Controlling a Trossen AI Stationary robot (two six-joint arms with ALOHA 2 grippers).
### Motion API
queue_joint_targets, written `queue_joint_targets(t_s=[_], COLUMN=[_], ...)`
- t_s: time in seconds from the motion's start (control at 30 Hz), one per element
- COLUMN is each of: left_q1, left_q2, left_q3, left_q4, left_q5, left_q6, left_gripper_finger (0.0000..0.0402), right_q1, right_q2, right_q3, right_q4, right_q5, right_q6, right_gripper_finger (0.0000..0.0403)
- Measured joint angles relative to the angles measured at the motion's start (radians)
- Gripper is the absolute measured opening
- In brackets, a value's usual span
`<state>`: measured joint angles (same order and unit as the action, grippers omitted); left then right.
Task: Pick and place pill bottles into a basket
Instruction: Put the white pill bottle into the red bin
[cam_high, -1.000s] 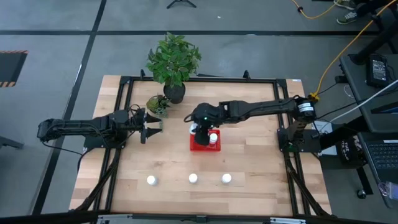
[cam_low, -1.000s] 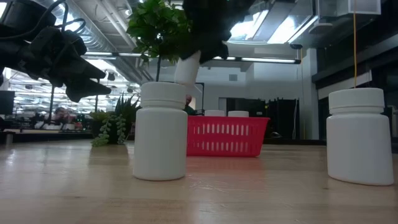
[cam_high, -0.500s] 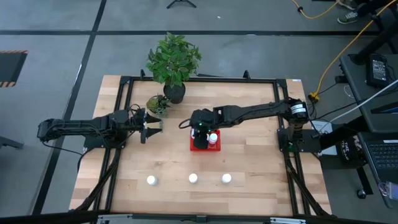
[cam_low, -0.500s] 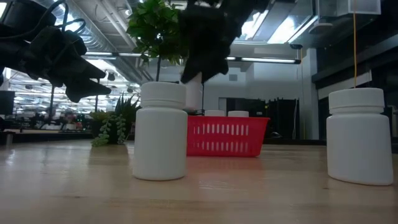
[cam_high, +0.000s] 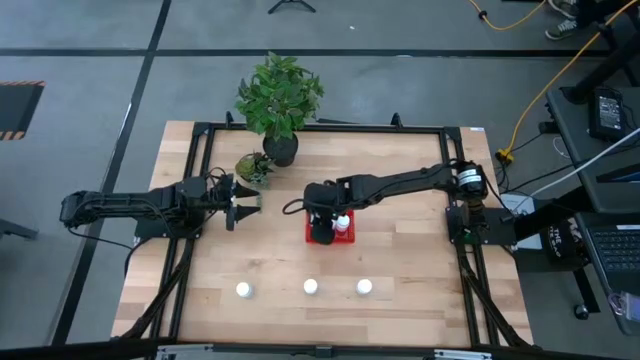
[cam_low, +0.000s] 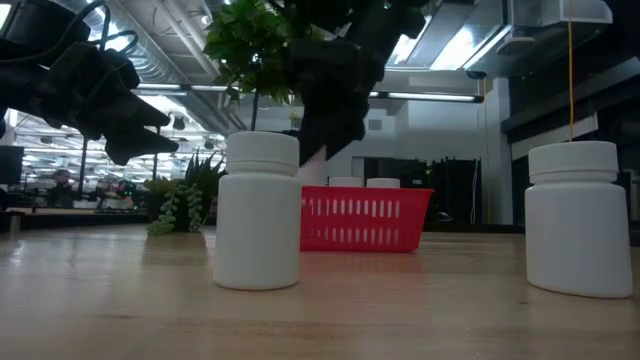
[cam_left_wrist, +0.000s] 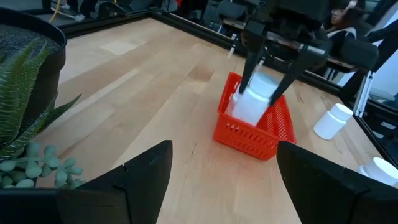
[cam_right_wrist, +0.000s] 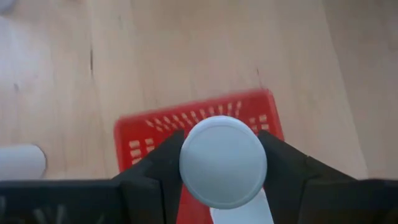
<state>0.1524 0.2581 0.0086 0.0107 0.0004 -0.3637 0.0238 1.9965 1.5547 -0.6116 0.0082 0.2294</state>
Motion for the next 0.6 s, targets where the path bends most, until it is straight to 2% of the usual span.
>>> queue_joint_targets(t_s=[0.6], left_q1=[0.0], left_q2=[0.002], left_q3=[0.0], left_q4=[0.005], left_q5=[0.002], left_q6=[-0.014], left_gripper_finger=[0.0281], right_q1=[-0.008], right_q2=[0.09], right_q3=[0.0], right_q4=[0.039], right_q5=[-0.04], right_q6=[0.002], right_gripper_finger=[0.0164])
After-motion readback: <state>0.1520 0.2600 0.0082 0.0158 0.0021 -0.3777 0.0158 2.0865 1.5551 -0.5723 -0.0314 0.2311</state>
